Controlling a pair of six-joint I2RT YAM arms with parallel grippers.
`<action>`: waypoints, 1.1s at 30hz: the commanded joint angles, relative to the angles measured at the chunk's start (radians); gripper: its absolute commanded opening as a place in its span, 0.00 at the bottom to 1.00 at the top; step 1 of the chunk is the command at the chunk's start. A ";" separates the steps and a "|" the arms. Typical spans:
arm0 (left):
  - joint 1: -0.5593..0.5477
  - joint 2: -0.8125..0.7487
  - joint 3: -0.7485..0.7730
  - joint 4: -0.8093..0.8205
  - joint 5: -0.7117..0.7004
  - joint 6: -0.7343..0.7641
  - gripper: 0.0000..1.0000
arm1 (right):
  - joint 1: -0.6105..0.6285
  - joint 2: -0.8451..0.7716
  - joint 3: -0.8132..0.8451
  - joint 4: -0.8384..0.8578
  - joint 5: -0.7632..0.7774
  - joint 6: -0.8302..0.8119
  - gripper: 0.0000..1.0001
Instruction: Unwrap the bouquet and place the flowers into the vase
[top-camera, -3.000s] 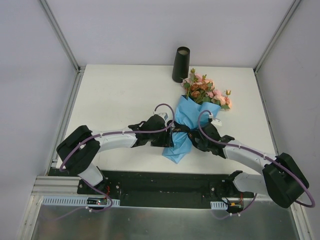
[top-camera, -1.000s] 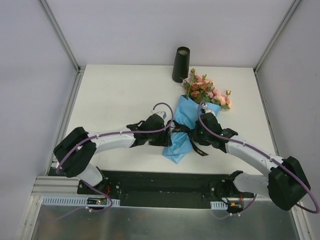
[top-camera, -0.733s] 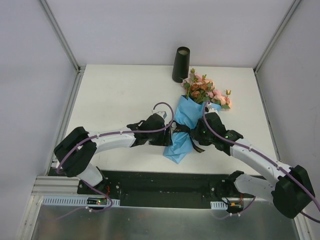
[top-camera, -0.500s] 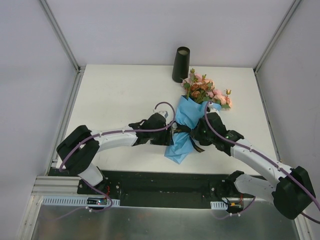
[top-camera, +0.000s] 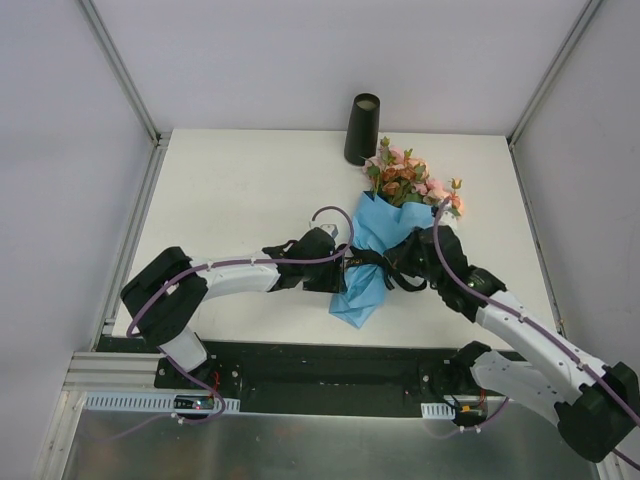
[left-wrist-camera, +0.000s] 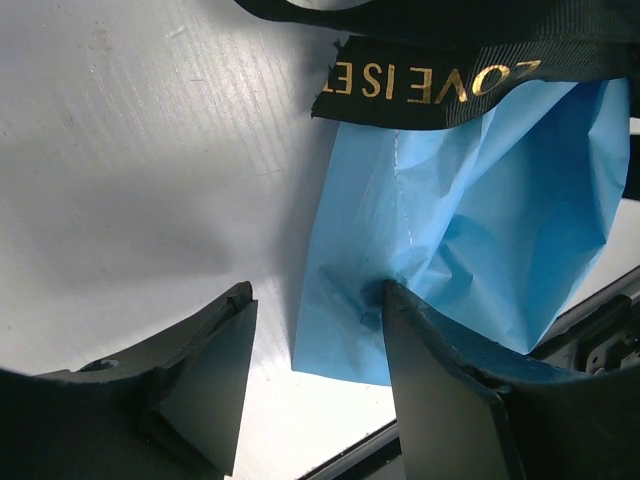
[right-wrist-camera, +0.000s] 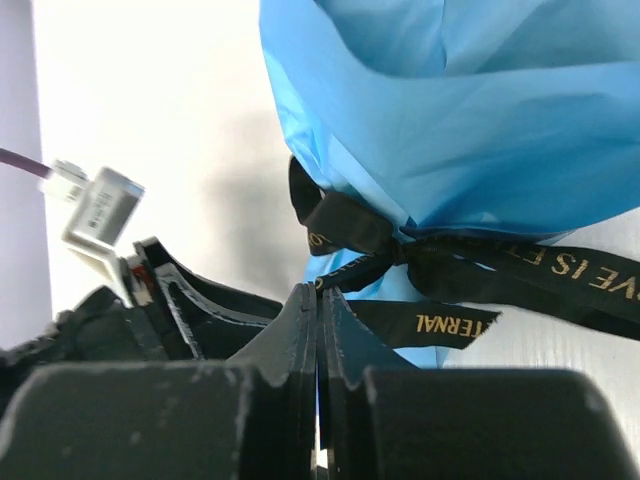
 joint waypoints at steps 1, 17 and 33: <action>-0.011 0.011 0.014 0.000 -0.040 -0.015 0.55 | -0.004 -0.093 0.082 0.040 0.120 0.046 0.00; -0.022 0.028 0.003 -0.022 -0.060 -0.042 0.54 | -0.004 -0.136 0.411 0.063 0.364 -0.102 0.00; -0.027 0.019 -0.020 -0.035 -0.111 -0.067 0.54 | -0.007 -0.087 0.646 0.125 0.678 -0.448 0.00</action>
